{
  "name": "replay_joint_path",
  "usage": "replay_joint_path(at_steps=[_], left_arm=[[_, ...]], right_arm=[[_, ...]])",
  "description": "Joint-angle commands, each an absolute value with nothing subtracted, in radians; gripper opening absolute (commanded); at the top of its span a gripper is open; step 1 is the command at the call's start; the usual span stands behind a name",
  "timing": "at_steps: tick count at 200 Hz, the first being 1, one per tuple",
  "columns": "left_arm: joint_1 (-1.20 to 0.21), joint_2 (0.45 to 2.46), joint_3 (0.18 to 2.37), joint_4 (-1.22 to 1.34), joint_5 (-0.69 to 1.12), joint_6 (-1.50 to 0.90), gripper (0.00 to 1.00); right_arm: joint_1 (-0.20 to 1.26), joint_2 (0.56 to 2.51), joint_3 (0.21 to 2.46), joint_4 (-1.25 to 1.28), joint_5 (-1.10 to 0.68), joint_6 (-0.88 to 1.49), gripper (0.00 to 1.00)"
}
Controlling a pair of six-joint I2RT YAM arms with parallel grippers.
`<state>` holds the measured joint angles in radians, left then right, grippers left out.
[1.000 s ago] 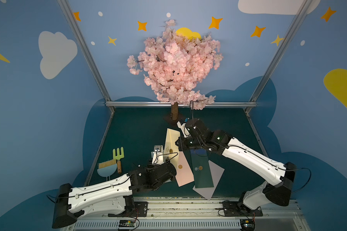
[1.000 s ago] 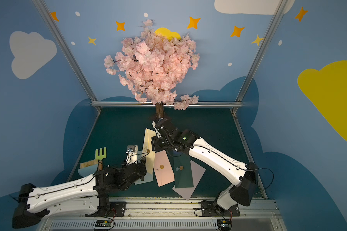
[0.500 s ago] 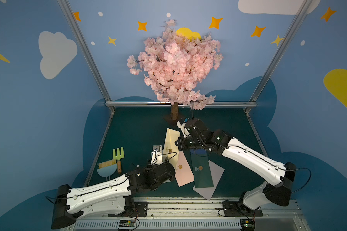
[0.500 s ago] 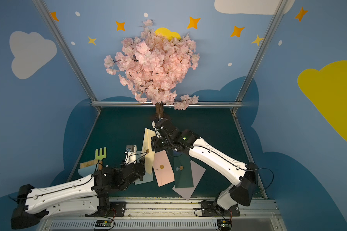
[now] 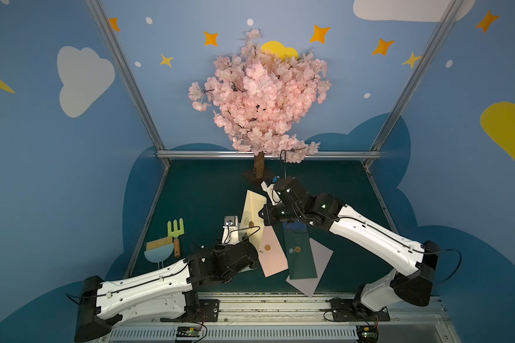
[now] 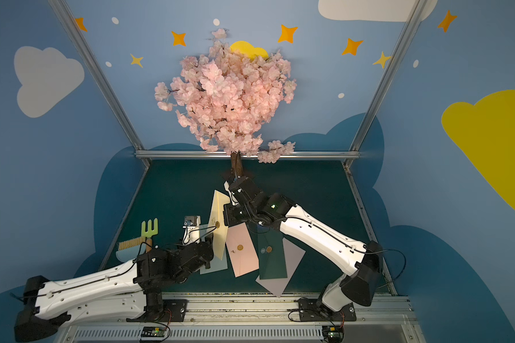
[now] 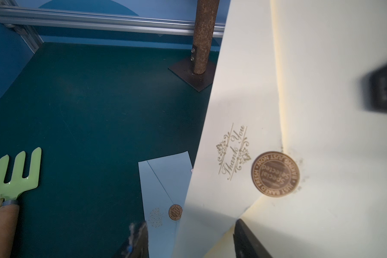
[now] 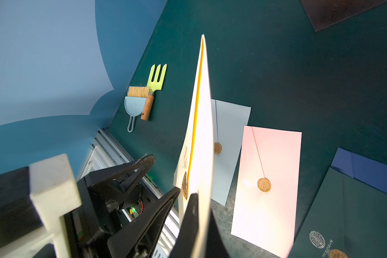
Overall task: Open the envelope
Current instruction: Open the envelope flap on the envelope.
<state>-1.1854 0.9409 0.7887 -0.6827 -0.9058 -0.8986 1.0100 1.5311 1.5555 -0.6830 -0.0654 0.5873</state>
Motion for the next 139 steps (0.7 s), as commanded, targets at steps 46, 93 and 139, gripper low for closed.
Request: replay_joint_path(at_steps=[46,93,139], left_arm=[[-1.171,0.907,0.772,-0.73,-0.928,-0.913,0.61],[-1.158,0.881,0.76,-0.741,-0.922,-0.917,0.62],[-1.151,0.86,0.751,-0.765,-0.923,-0.929,0.62]], right_arm=[[1.019,1.513,1.545,-0.696,-0.079,0.583,0.0],[1.024,1.504,1.542,-0.697,-0.078,0.583,0.0],[1.024,1.506,1.543,-0.697,-0.085,0.58,0.0]])
